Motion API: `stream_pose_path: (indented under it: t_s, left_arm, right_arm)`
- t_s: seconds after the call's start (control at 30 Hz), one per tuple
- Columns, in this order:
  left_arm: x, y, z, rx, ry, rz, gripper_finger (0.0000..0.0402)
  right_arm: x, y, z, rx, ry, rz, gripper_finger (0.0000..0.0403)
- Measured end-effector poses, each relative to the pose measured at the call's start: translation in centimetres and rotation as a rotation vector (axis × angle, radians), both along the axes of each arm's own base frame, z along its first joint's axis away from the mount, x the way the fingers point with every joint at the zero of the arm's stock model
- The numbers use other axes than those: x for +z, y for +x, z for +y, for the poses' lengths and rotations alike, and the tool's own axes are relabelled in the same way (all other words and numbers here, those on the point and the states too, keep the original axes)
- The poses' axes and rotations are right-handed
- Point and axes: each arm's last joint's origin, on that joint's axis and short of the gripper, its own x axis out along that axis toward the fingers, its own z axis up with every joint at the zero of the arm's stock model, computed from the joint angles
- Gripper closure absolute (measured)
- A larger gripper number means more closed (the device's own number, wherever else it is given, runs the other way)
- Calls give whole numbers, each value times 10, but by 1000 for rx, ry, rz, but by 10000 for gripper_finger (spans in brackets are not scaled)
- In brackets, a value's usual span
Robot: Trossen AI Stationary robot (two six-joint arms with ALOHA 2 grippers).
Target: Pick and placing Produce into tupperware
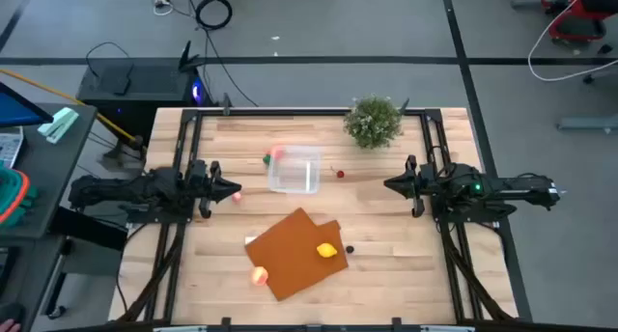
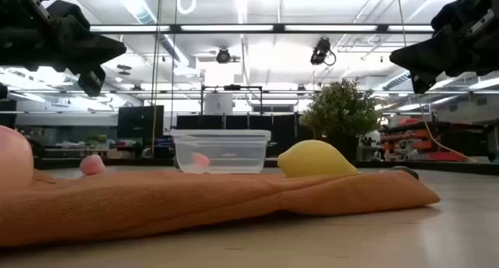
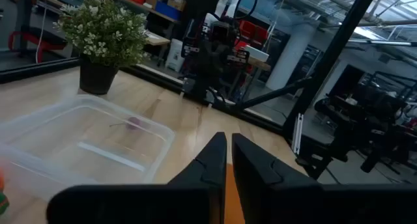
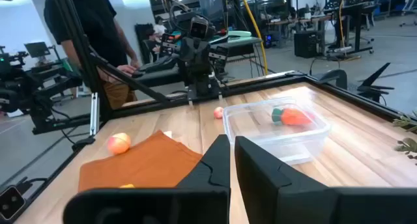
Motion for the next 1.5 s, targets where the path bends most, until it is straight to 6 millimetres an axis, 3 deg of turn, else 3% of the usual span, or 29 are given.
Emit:
stream_pose_path:
  t_s: [1.5]
  left_arm:
    - [0, 0, 0, 0, 0, 0, 371]
  right_arm:
    - [0, 0, 0, 0, 0, 0, 403]
